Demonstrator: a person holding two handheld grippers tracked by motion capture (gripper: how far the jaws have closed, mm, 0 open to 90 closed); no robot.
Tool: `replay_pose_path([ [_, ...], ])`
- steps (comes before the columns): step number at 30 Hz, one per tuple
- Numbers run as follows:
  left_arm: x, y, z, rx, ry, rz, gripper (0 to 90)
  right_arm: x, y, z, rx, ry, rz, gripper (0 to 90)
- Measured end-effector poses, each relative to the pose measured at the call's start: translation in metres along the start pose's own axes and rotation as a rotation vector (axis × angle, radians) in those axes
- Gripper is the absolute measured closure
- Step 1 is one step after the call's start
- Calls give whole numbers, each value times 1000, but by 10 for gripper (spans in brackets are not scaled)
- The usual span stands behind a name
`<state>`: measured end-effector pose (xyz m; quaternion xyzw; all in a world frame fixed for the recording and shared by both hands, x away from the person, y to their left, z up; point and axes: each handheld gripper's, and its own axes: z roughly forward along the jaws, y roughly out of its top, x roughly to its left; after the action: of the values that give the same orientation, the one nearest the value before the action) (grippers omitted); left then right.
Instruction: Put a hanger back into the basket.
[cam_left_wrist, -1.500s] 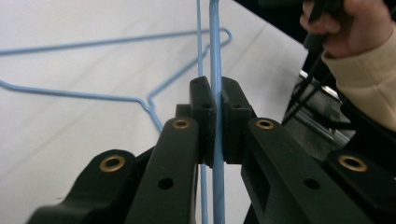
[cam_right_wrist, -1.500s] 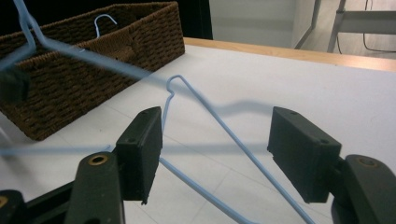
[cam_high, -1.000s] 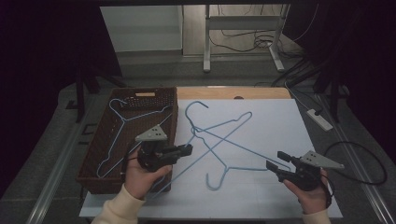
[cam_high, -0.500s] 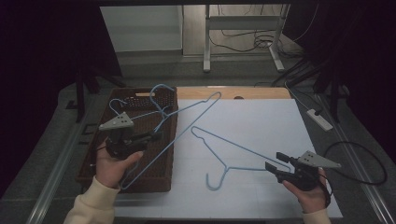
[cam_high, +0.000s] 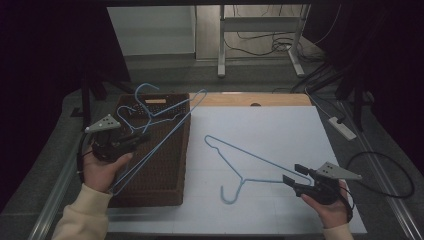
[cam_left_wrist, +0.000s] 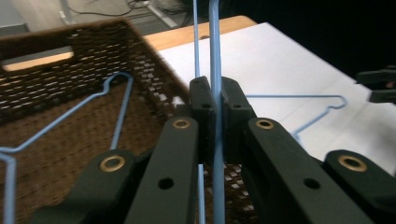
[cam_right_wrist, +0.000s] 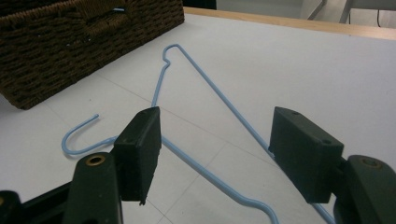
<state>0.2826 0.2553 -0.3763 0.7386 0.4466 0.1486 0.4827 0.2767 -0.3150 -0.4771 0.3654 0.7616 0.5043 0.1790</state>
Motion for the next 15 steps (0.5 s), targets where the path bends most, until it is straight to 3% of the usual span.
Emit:
replay_pose_path([
  [5,15,-3,2,19,24,-9,857,1,-1,2,11,-3,-6,349],
  [9,18,-3,2,20,28,-17,856,1,-1,2,21,-4,-8,348],
  [15,23,4,4,30,56,5,859,0,-2,3,26,-4,-9,348],
])
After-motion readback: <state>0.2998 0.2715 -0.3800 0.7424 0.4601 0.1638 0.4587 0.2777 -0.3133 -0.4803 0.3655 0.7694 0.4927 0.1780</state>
